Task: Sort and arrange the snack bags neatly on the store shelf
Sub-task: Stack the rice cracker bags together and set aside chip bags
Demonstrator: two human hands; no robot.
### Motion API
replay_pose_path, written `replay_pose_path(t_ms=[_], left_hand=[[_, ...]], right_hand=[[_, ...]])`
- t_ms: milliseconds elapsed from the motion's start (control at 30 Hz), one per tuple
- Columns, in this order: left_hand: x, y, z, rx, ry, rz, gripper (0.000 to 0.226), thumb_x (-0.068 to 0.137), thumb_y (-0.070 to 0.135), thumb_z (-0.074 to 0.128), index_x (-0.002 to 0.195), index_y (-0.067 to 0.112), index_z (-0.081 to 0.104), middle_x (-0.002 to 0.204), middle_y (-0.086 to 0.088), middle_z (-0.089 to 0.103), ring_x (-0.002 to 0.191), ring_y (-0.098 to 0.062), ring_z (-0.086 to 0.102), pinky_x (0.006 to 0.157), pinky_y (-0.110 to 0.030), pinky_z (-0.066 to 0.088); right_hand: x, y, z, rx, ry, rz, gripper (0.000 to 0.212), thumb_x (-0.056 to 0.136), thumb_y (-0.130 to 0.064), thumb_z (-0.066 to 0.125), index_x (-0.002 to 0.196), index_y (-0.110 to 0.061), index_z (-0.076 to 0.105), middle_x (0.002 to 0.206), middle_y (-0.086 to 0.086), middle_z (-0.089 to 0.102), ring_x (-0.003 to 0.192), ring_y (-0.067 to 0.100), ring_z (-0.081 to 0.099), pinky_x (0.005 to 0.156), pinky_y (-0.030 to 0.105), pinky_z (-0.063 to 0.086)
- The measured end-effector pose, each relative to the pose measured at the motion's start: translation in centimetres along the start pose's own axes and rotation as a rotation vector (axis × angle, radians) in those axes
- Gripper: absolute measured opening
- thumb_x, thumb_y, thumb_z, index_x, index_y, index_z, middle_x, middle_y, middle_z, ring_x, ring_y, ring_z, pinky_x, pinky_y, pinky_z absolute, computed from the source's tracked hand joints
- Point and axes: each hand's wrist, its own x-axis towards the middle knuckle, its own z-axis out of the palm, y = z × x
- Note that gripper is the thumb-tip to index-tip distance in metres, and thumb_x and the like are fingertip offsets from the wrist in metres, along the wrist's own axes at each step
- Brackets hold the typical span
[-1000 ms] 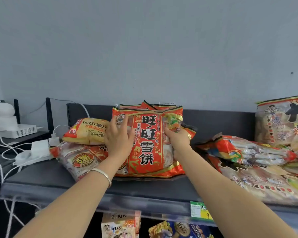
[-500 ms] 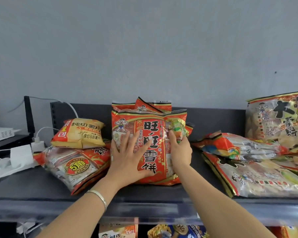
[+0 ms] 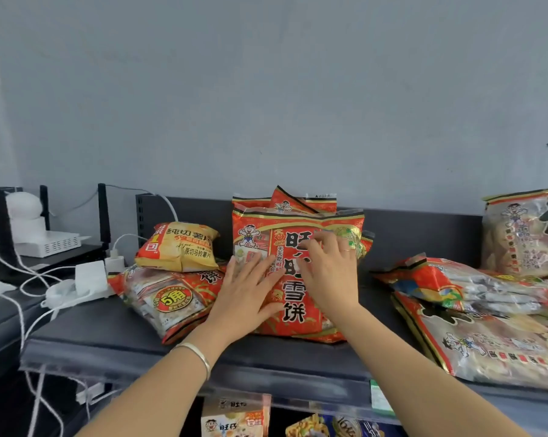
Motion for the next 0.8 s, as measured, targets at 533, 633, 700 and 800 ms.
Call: replay_pose_path(t_ms=[533, 633, 700, 800], left_hand=[[-6.1, -10.4, -5.4, 0.005, 0.100, -0.340, 0.035, 0.092, 0.033, 0.050, 0.127, 0.028, 0.054, 0.129, 0.008, 0.054, 0.119, -0.016, 0.048, 0.096, -0.034, 0.040], [-5.8, -12.9, -5.9, -0.037, 0.112, -0.443, 0.038, 0.093, 0.032, 0.051, 0.130, 0.026, 0.052, 0.132, 0.005, 0.051, 0.122, -0.017, 0.045, 0.096, -0.035, 0.040], [-5.2, -14.6, -5.9, -0.090, 0.101, -0.522, 0.042, 0.092, 0.032, 0.052, 0.133, 0.024, 0.048, 0.133, 0.002, 0.048, 0.123, -0.019, 0.043, 0.096, -0.036, 0.041], [-4.1, -16.5, -5.5, -0.286, 0.069, -0.682, 0.051, 0.089, 0.036, 0.057, 0.137, 0.022, 0.042, 0.135, -0.006, 0.044, 0.125, -0.025, 0.041, 0.099, -0.040, 0.040]], right_hand=[[1.9, -10.3, 2.9, 0.238, -0.476, -0.468, 0.034, 0.097, -0.029, 0.047, 0.126, -0.015, 0.055, 0.129, 0.005, 0.050, 0.120, 0.025, 0.046, 0.094, 0.040, 0.045], [3.0, -12.3, 3.9, 0.295, -0.576, -0.351, 0.040, 0.097, -0.033, 0.048, 0.132, -0.014, 0.052, 0.135, 0.008, 0.046, 0.121, 0.027, 0.048, 0.097, 0.039, 0.045], [4.0, -13.5, 4.4, 0.329, -0.656, -0.229, 0.047, 0.096, -0.035, 0.050, 0.139, -0.014, 0.045, 0.143, 0.011, 0.040, 0.123, 0.029, 0.049, 0.101, 0.041, 0.044], [5.3, -14.7, 5.3, 0.360, -0.764, -0.078, 0.058, 0.097, -0.037, 0.049, 0.147, -0.014, 0.032, 0.148, 0.013, 0.032, 0.125, 0.029, 0.048, 0.102, 0.037, 0.042]])
